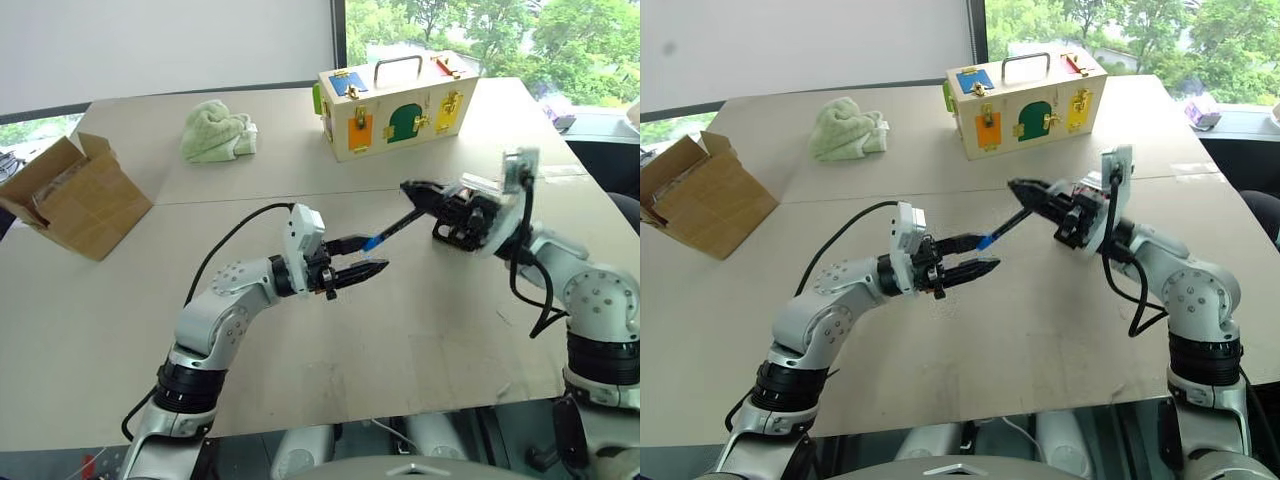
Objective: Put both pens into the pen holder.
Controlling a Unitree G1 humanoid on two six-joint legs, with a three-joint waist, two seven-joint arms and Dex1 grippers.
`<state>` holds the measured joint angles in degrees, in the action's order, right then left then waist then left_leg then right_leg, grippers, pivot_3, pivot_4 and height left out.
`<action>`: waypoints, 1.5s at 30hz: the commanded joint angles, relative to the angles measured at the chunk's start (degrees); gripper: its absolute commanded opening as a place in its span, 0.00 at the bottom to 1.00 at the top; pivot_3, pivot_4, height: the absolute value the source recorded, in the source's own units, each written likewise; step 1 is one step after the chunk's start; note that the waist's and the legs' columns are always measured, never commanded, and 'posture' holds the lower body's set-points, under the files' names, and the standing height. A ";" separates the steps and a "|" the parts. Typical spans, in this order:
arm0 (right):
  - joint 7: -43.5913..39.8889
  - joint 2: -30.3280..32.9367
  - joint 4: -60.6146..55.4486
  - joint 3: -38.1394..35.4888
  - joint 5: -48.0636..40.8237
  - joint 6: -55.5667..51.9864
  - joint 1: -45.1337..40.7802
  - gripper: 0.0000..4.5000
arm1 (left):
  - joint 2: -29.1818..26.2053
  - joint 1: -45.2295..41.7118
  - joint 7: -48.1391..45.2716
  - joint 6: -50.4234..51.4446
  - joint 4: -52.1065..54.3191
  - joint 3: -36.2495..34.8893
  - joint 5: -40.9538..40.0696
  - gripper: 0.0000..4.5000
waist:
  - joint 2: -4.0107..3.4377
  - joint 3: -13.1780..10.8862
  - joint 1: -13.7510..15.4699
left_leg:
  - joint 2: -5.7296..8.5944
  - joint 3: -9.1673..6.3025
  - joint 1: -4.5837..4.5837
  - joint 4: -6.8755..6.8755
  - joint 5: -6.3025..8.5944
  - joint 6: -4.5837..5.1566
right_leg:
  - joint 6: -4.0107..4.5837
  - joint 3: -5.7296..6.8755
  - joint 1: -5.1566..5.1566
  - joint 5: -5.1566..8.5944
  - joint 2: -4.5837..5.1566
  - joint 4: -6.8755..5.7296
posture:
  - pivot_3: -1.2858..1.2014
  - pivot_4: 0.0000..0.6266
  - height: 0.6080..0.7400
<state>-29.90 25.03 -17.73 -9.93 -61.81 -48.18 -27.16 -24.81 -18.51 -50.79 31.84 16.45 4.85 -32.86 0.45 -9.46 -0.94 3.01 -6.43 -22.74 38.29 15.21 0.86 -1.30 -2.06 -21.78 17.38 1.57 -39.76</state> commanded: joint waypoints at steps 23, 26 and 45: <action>-6.70 16.86 -3.44 6.33 57.24 53.69 11.88 0.03 | -11.88 0.22 17.01 15.56 22.03 -4.46 0.75 0.57 | 0.02 -0.13 0.19 | -0.06 0.15 0.01 -0.03 -0.15 -0.26 | -0.02 -0.13 -0.01 0.01 -0.02 0.05 | 0.52 0.24 1.00; -6.62 16.53 -2.03 6.24 58.76 55.77 13.09 0.03 | -11.45 0.91 17.66 15.38 22.89 -4.29 0.87 0.57 | 0.02 -0.13 0.22 | -0.06 0.16 0.01 -0.03 -0.15 -0.26 | -0.02 -0.15 0.00 0.01 -0.01 0.05 | 0.52 0.24 1.00; -3.21 13.77 8.71 7.19 65.67 62.02 9.10 0.52 | -9.23 1.39 18.48 14.47 23.94 -3.92 0.36 0.59 | 0.02 -0.13 0.19 | -0.06 0.22 0.04 -0.02 -0.15 -0.27 | -0.02 -0.19 0.01 0.01 -0.03 0.02 | 0.52 0.24 1.00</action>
<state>-34.16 38.90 -8.27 -1.98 4.08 12.73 -16.98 -34.10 -17.25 -32.35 47.39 37.75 1.34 -31.81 0.47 -9.59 -0.75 2.95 -6.21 -22.71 38.26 15.05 0.59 -1.31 -2.24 -21.78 17.39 1.55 -39.74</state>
